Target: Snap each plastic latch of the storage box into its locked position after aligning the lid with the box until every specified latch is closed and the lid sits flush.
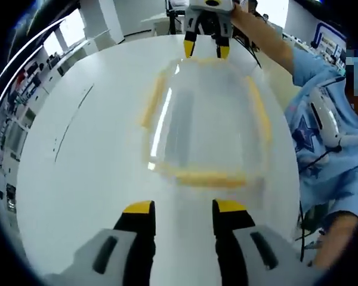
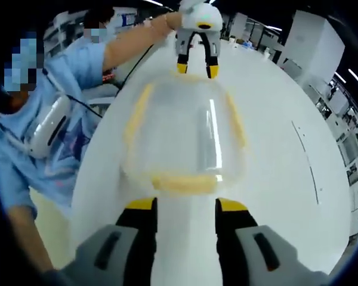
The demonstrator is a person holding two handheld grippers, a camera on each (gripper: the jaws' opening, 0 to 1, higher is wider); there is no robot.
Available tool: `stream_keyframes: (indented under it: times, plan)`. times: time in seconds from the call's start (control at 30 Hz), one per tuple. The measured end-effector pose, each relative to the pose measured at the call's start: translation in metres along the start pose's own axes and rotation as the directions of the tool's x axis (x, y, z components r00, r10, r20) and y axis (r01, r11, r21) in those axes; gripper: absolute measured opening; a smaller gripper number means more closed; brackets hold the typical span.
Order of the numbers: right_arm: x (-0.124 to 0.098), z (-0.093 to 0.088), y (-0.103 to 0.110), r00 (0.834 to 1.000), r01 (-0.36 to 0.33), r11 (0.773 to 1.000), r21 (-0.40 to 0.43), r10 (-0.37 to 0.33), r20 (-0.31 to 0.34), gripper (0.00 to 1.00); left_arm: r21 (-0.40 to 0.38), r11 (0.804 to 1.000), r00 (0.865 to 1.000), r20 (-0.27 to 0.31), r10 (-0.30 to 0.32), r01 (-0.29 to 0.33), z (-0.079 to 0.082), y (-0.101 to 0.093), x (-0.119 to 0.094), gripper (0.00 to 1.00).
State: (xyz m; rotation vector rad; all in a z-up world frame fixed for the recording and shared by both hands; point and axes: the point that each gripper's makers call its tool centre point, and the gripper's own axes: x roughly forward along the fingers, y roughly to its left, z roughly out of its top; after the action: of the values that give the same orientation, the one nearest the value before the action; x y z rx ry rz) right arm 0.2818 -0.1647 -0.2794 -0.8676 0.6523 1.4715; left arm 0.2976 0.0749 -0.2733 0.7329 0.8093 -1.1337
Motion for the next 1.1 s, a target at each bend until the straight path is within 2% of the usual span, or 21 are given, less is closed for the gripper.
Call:
stream_keyframes:
  times: [0.03,0.07,0.1,0.2,0.3,0.37,0.43,0.53,0.63,0.7,0.77,0.83,1.0,1.1]
  plan:
    - [-0.001,0.0,-0.001,1.0,0.005,1.0,0.001,-0.005,0.009,0.35,-0.002,1.0,1.0,0.021,0.016,-0.016,0.002,0.003,-0.003,0.33]
    - [-0.004,-0.002,-0.004,0.999,0.021,1.0,0.004,-0.021,0.024,0.33,-0.026,0.998,0.996,0.061,0.062,-0.06,0.006,0.012,-0.01,0.32]
    - [-0.006,-0.002,-0.008,0.998,0.05,0.999,0.003,-0.05,0.034,0.31,-0.056,0.995,0.993,0.072,0.089,-0.085,0.006,0.016,-0.015,0.31]
    - [-0.012,-0.004,-0.017,0.992,0.115,0.993,-0.002,-0.114,0.058,0.26,-0.085,0.992,0.984,0.147,0.101,-0.089,0.018,0.017,-0.023,0.26]
    - [-0.018,0.005,-0.022,0.98,0.146,0.989,0.023,-0.148,0.135,0.2,-0.078,0.994,0.973,0.209,0.098,-0.083,0.038,0.013,-0.026,0.2]
    - [-0.022,0.012,-0.025,0.966,0.171,0.985,0.039,-0.175,0.19,0.17,-0.046,0.997,0.965,0.253,0.069,-0.06,0.056,0.004,-0.025,0.13]
    - [-0.025,0.021,-0.027,0.947,0.204,0.978,0.048,-0.21,0.245,0.16,-0.01,0.999,0.961,0.273,0.037,-0.036,0.073,-0.005,-0.02,0.11]
    - [-0.028,0.03,-0.03,0.925,0.239,0.969,0.055,-0.245,0.292,0.16,0.047,0.999,0.968,0.252,-0.005,-0.008,0.096,-0.019,-0.005,0.08]
    - [-0.032,0.039,-0.032,0.904,0.25,0.965,0.083,-0.263,0.336,0.16,0.069,0.996,0.981,0.183,-0.069,0.057,0.108,-0.033,0.012,0.08]
    - [-0.031,0.041,-0.031,0.902,0.252,0.964,0.087,-0.267,0.34,0.16,0.096,0.993,0.989,0.129,-0.076,0.064,0.112,-0.035,0.022,0.08]
    - [-0.027,0.042,-0.029,0.901,0.257,0.963,0.087,-0.271,0.338,0.16,0.092,0.993,0.992,0.088,-0.086,0.078,0.115,-0.037,0.028,0.06]
    - [-0.023,0.044,-0.025,0.903,0.25,0.965,0.077,-0.261,0.342,0.16,0.09,0.99,0.992,0.054,-0.117,0.112,0.117,-0.042,0.031,0.04]
    - [-0.016,0.052,-0.019,0.899,0.241,0.968,0.066,-0.249,0.361,0.16,0.089,0.985,0.989,-0.013,-0.146,0.147,0.116,-0.043,0.035,0.0]
    - [-0.013,0.056,-0.021,0.896,0.264,0.961,0.078,-0.275,0.349,0.16,0.064,0.985,0.987,-0.049,-0.156,0.158,0.113,-0.041,0.036,0.0]
